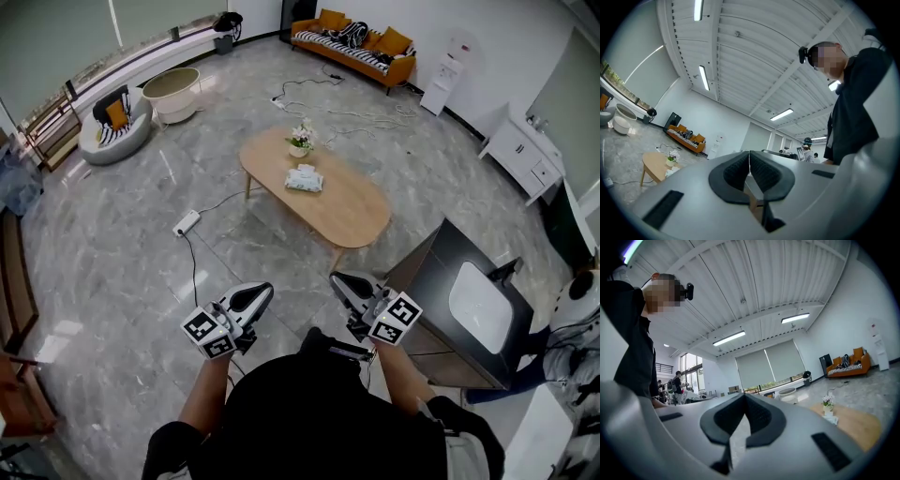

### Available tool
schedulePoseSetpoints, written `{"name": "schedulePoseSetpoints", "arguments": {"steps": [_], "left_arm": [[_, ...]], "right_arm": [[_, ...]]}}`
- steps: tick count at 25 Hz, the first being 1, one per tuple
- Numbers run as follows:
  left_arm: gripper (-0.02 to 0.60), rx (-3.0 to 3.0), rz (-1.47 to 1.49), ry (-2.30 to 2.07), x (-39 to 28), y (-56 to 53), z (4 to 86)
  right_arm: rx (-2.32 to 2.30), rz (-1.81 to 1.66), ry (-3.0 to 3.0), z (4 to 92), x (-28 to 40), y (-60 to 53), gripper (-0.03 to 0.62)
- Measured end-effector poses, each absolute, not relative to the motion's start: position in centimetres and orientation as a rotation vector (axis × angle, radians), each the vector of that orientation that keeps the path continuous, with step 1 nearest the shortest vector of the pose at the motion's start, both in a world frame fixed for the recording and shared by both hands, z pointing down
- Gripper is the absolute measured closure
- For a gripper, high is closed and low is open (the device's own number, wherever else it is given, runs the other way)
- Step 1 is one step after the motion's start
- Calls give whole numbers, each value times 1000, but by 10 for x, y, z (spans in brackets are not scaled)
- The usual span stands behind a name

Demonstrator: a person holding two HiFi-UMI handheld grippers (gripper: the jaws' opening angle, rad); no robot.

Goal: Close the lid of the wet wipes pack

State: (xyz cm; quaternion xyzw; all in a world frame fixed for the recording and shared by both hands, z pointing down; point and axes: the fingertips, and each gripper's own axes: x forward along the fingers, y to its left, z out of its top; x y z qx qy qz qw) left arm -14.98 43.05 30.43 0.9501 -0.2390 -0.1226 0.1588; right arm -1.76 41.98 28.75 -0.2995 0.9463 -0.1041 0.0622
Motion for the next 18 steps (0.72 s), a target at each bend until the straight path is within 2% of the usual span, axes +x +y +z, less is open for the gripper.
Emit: {"name": "schedulePoseSetpoints", "arguments": {"steps": [18], "left_arm": [[565,2663,-246,-824,-80,251,299]], "right_arm": [[-743,-376,2862,284,43,214,583]]}}
